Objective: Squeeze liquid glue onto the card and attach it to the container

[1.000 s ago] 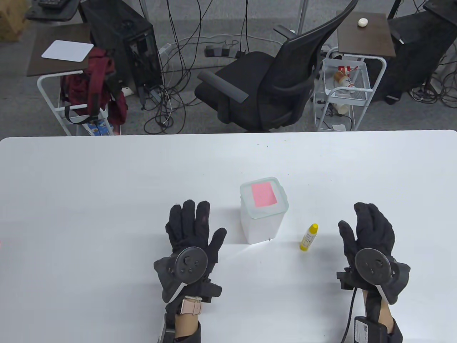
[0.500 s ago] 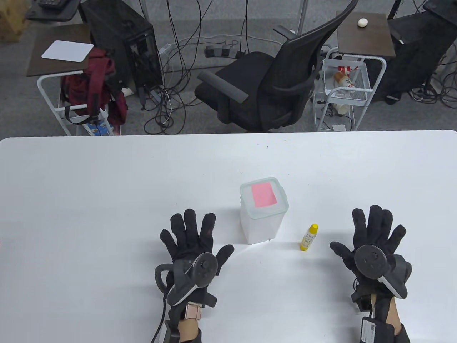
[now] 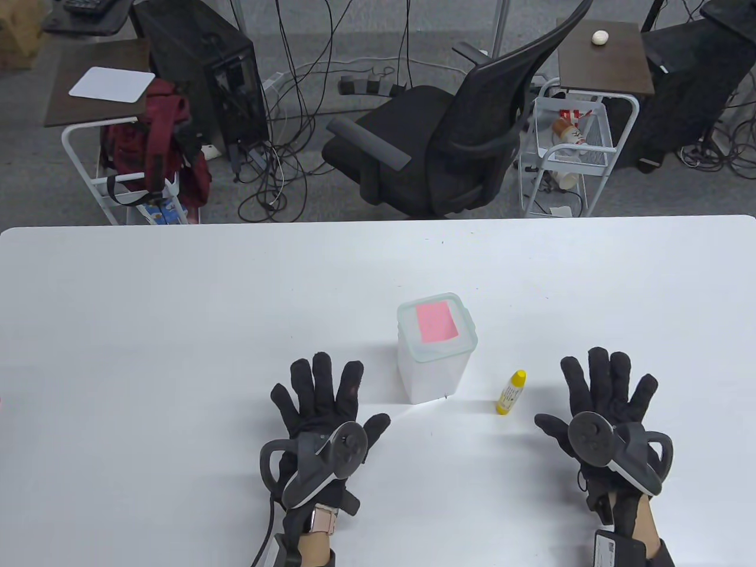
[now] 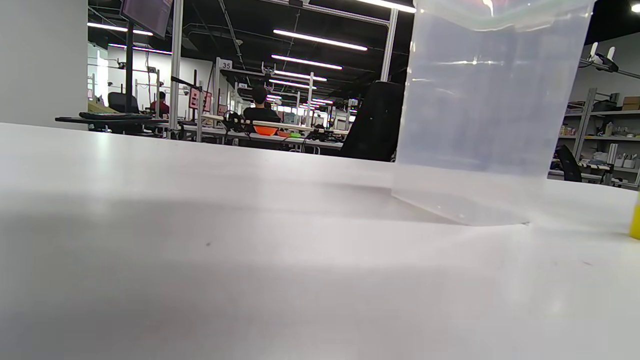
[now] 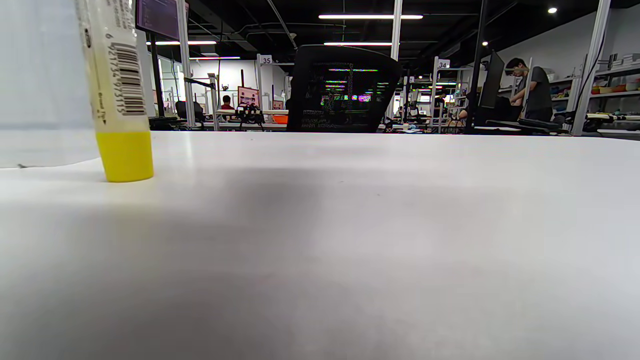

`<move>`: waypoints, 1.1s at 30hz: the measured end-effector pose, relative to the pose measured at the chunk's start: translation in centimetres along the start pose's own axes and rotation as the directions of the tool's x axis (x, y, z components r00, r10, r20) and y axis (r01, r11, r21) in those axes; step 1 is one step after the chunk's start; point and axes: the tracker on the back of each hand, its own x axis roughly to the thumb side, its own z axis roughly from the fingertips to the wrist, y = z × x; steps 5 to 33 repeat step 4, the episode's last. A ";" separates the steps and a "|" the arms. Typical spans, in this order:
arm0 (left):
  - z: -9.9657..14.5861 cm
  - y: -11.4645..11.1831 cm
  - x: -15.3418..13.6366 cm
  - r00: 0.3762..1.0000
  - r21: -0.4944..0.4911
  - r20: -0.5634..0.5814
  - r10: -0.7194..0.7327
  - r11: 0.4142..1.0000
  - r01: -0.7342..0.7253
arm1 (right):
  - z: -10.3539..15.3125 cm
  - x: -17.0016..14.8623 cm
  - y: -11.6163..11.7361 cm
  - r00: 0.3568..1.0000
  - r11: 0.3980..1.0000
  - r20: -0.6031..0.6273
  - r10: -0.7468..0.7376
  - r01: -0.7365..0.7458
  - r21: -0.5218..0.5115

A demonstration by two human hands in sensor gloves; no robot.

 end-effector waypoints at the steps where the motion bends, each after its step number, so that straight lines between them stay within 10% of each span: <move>1: 0.0 0.0 -0.1 1.000 0.000 -0.002 0.005 1.000 -0.005 | 0.0 0.1 0.0 1.000 1.000 0.001 0.005 -0.005 0.003; 33: 0.1 0.0 -0.4 1.000 -0.005 -0.005 0.005 1.000 -0.005 | 0.1 0.5 0.2 1.000 1.000 0.007 0.028 -0.028 0.006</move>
